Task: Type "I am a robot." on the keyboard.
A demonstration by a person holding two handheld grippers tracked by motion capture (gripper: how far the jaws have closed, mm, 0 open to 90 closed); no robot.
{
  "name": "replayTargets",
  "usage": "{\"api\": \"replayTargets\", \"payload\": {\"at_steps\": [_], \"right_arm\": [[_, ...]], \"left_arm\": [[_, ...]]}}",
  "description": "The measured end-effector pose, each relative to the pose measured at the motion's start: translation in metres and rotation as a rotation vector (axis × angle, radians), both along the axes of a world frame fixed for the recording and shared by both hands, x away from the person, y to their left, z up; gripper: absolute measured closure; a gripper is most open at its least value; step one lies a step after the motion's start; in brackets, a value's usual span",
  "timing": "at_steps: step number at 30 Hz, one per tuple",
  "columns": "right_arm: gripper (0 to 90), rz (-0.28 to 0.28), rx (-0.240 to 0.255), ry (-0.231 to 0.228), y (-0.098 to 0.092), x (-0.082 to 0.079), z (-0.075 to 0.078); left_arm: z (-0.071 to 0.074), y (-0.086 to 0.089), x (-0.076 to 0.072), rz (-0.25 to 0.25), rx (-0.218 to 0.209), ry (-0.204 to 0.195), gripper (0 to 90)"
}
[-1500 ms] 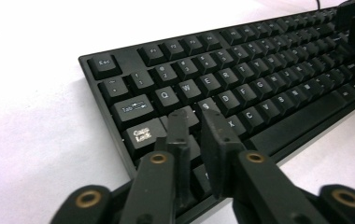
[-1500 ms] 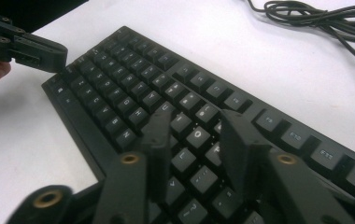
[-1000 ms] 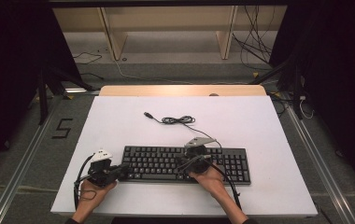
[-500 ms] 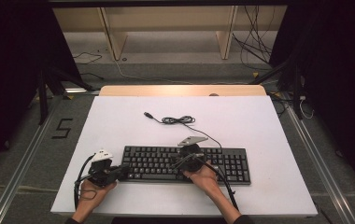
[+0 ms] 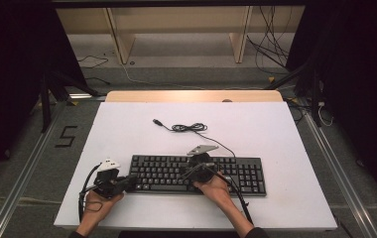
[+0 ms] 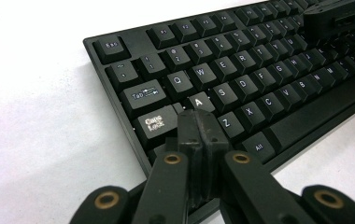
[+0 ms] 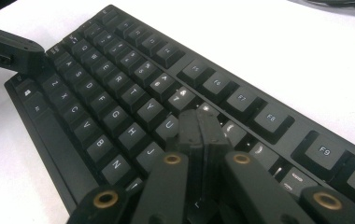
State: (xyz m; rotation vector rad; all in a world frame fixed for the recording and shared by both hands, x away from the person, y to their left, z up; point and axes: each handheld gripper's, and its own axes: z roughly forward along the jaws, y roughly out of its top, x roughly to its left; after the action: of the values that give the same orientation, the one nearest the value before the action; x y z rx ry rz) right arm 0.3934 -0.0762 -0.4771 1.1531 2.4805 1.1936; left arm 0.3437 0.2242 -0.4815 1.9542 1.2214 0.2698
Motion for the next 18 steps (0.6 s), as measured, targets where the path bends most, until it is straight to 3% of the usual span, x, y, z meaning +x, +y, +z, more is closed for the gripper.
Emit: {"api": "replayTargets", "payload": {"at_steps": [6,10,18], "right_arm": [[90.0,0.001,-0.014,-0.002,0.0018,-0.0003,-0.0027],[90.0,0.001,-0.018,-0.007,0.0023,-0.0007,-0.003],[90.0,-0.005,-0.011,0.001,0.002,-0.0006,-0.0026]], "left_arm": [[-0.002,0.0002,0.0016,0.004,-0.001,0.017,89.0],[-0.0019,-0.0012,0.0006,-0.002,0.017,0.006,89.1],[-0.0023,-0.0004,0.0005,0.001,0.006,0.005,89.0]]}}
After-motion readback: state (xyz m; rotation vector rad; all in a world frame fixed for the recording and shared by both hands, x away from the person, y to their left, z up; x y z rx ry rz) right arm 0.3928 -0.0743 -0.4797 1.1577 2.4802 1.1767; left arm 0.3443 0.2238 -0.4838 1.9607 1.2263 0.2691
